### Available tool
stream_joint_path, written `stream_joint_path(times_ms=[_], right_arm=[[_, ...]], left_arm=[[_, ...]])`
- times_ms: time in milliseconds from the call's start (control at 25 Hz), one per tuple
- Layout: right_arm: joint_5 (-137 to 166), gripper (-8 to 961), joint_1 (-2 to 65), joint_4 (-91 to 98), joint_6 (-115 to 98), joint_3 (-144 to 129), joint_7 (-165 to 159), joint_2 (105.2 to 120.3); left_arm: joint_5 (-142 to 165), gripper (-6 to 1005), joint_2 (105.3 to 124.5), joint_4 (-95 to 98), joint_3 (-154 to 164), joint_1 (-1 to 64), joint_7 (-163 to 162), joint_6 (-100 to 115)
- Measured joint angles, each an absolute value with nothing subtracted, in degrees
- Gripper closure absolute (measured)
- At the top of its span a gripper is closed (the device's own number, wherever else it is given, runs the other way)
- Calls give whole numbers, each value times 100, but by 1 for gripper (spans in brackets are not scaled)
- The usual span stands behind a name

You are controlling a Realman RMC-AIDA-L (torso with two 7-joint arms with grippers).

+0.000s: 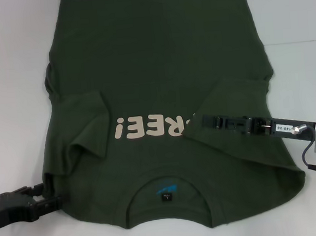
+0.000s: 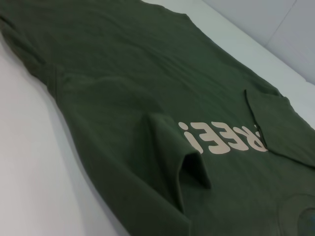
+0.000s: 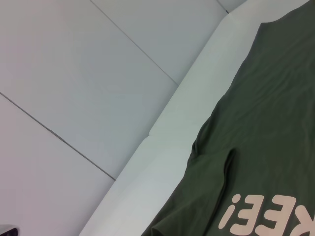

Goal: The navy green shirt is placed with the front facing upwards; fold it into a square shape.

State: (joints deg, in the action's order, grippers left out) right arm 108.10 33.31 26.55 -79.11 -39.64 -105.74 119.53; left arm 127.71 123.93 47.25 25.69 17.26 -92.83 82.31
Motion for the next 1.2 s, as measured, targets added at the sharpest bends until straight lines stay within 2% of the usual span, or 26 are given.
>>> stream_joint_path(times_ms=[1200], right_arm=[[10811,27,3331,2654,-7909,-3928,-10565,11944]], left_arm=[[12996,175,12350,4785,2499,1778,-9337,8206]])
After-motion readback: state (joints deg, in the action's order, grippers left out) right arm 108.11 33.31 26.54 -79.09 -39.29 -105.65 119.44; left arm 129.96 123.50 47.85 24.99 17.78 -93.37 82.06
